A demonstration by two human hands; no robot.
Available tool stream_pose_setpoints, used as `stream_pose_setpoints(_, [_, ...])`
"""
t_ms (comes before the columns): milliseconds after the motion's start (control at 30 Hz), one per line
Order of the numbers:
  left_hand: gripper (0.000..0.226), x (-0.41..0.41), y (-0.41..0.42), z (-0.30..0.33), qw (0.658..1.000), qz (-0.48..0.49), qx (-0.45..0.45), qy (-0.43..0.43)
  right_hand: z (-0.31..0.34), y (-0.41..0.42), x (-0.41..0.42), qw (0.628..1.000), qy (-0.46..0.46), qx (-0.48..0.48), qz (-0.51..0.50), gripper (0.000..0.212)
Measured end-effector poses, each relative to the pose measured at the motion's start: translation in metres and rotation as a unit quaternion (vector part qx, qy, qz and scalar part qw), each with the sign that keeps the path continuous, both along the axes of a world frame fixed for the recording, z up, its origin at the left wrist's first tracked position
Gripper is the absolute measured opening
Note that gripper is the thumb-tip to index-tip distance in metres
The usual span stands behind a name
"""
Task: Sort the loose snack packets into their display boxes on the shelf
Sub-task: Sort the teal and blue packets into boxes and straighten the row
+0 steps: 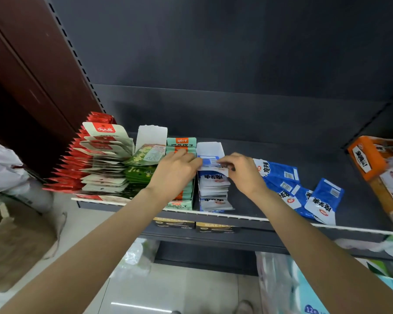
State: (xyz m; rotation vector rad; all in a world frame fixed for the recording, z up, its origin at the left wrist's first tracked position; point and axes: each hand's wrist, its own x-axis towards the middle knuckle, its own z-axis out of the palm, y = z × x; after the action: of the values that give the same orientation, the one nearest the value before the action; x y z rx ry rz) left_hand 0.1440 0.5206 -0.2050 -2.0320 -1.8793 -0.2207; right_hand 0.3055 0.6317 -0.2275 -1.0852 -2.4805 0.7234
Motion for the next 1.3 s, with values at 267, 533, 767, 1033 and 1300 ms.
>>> stream_pose_setpoints(267, [0.026,0.020,0.013,-0.016,0.995,0.074,-0.057,0.031,-0.004,0.005,0.024,0.997,0.006,-0.073,-0.004,0.041])
stream_pose_setpoints(533, [0.031,0.105,0.072,-0.023,0.991,-0.040,-0.061,-0.114,-0.044,0.060,0.088,0.983,-0.020,-0.084,-0.163,0.036])
stream_pose_setpoints(767, [0.065,0.159,0.154,-0.077,0.943,0.076,-0.292,-0.141,-0.088,0.111,0.133,0.949,-0.229,-0.154,-0.150,0.099])
stream_pose_setpoints(1033, [0.045,0.154,0.184,-0.107,0.951,0.079,-0.298,-0.006,-0.094,0.124,0.143,0.965,-0.167,-0.182,-0.089,0.084])
stream_pose_setpoints(1300, [0.034,0.155,0.159,-0.051,0.994,-0.014,-0.109,-0.005,-0.069,0.104,0.135,0.980,-0.164,-0.025,-0.114,0.047])
